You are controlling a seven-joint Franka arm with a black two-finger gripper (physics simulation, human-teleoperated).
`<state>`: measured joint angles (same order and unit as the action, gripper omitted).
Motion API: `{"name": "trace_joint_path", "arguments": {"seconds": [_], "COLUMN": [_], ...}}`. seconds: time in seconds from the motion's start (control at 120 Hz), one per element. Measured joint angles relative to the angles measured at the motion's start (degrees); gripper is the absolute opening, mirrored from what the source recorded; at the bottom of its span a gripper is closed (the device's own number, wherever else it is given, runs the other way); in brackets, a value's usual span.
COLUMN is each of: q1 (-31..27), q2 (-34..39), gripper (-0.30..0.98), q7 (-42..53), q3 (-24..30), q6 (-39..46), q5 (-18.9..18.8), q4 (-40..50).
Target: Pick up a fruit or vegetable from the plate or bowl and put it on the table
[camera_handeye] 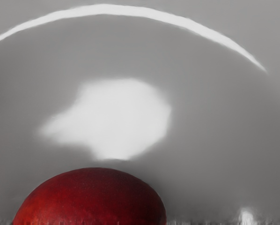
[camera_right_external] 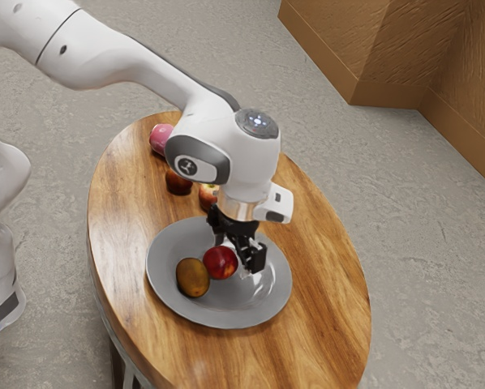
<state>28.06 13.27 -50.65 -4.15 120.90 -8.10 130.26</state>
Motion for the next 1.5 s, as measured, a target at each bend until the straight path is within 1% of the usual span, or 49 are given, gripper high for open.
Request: {"name": "trace_joint_path", "arguments": {"seconds": [0.408,1.117,1.133,1.208,1.283,1.5], "q1": [-2.3,-2.3,-2.2,-2.1,-1.9,-2.0], "q2": [1.2,0.6,0.6,0.6,0.6,0.9], "gripper": [0.69,0.69,0.67,0.52,0.41,0.31], "q7": [-0.6,-1.0,-1.0,-1.2,-1.3,-1.8], "q3": [0.1,0.1,0.1,0.2,0.2,0.2], "q6": [1.0,2.7,2.7,2.8,2.9,3.0], "q5": [0.8,1.9,1.9,1.9,1.8,1.1], "q4": [2.7,4.9,4.9,5.0,4.9,4.5]}}
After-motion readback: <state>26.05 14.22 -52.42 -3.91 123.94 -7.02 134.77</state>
